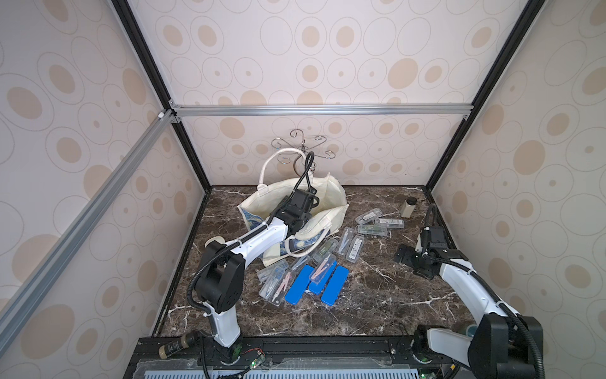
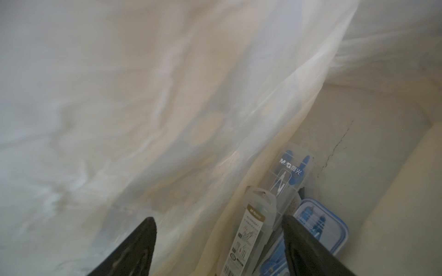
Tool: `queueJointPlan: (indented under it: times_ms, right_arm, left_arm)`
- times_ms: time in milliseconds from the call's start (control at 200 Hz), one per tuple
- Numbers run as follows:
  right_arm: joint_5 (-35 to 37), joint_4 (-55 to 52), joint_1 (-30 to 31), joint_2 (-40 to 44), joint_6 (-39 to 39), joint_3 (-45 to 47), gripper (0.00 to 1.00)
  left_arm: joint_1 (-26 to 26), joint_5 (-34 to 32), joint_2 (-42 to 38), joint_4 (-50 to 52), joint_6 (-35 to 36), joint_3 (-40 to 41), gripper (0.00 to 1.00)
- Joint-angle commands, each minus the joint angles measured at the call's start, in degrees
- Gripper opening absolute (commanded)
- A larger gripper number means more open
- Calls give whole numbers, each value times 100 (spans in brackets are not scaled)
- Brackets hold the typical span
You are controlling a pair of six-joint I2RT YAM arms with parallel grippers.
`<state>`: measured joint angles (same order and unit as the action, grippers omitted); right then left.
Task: Put the compass set into the canvas bag
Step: Place the compass set in the canvas bag.
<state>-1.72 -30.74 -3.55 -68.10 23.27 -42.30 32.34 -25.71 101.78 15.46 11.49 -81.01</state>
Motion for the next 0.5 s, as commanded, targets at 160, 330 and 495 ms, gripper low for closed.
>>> queueJointPlan:
  times_ms: [160, 330, 495]
  right_arm:
    - [-135, -53, -39, -14, -6, -56, 100]
    - [-340, -72, -40, -133, -5, -115, 100]
    - [-512, -73, -32, -47, -23, -129, 100]
  left_arm:
    - [-29, 1423, -1388, -569, -639, 258, 100]
    - [-30, 2306, -1932, -772, -1132, 465, 100]
    - [40, 3352, -2364, -1057, -1764, 833, 100]
